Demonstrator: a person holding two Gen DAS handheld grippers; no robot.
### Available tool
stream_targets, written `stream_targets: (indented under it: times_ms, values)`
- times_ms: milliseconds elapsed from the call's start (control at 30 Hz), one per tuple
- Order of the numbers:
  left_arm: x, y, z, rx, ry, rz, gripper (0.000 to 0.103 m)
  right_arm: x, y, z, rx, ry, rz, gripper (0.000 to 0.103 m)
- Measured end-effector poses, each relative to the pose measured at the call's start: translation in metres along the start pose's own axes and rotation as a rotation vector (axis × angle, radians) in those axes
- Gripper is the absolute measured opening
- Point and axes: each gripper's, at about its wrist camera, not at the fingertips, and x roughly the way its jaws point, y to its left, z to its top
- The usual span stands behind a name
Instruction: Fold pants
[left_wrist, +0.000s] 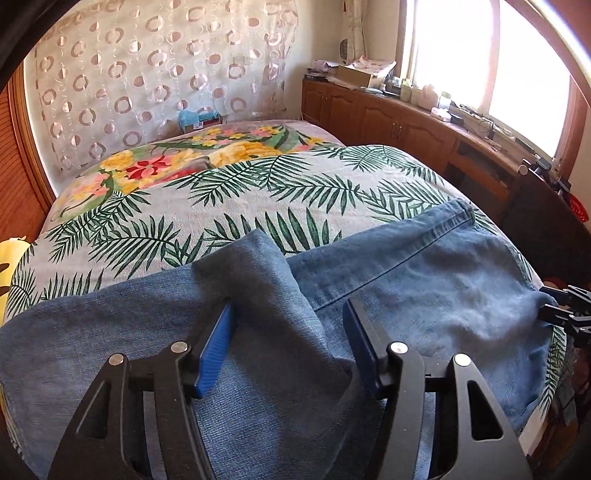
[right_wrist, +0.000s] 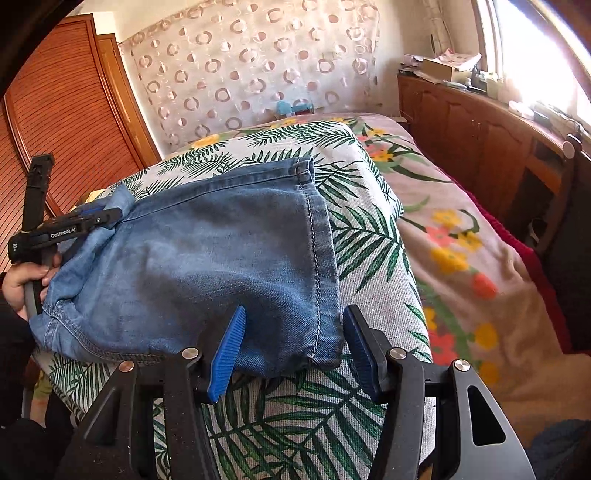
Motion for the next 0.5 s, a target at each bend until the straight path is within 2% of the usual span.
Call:
stream_targets:
  times_ms: [167, 367, 467, 500]
  values:
    - [-0.005, 0.0, 0.0, -0.007, -0.012, -0.005, 0.06, 0.0, 0.006, -0.001, -0.016, -0.001, -0.025, 0.057]
    - [-0.033, -0.002, 0.0, -0.02, -0.065, -0.018, 0.061, 0.003, 0.015, -0.003, -0.066, -0.003, -0.076, 0.057]
    - [-0.05, -0.006, 0.0, -0.008, -0.094, -0.014, 0.061, 0.003, 0.017, -0.002, -0.093, -0.001, -0.1, 0.033]
    - [-0.053, -0.006, -0.001, -0.008, -0.1, -0.015, 0.061, 0.003, 0.017, -0.002, -0.098, 0.001, -0.1, 0.021]
